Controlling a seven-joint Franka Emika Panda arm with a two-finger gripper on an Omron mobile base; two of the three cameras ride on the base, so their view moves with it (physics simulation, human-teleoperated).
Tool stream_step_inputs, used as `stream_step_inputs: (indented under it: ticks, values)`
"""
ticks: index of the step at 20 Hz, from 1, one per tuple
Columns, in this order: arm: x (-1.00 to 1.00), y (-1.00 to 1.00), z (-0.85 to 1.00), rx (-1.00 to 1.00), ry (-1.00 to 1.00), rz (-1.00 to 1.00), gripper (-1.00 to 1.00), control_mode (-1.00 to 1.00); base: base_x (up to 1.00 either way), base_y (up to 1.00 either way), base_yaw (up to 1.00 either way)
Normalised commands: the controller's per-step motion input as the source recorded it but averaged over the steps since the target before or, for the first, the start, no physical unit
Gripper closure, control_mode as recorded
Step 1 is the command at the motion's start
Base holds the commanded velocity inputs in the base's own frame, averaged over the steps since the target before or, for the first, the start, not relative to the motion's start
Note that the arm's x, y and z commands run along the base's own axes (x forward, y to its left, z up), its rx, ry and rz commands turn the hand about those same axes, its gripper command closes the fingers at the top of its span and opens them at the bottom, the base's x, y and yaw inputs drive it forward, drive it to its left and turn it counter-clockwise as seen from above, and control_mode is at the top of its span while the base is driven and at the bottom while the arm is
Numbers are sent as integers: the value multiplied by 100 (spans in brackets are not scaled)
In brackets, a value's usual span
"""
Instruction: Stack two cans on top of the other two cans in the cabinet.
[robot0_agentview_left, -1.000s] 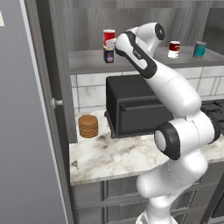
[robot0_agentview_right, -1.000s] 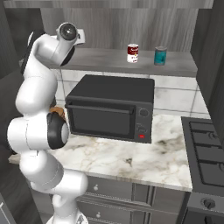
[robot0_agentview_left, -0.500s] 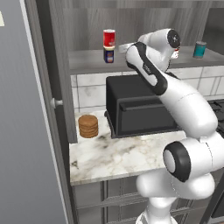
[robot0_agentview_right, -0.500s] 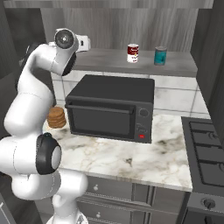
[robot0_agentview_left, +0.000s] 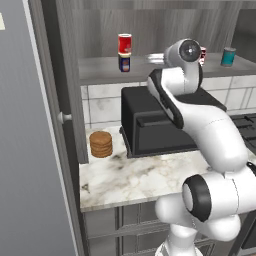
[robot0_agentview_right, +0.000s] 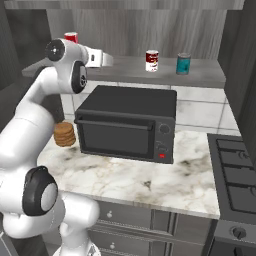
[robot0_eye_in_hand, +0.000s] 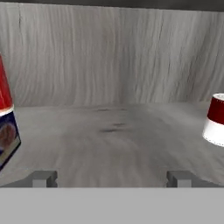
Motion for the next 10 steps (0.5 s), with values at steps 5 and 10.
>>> stream_step_inputs:
  ticks: [5,10]
  values:
    - [-27,-68,9,0,9,-23,-100,-100,0,0,0]
    - [-13,-81,3,0,12,-15,-100,-100,0,0,0]
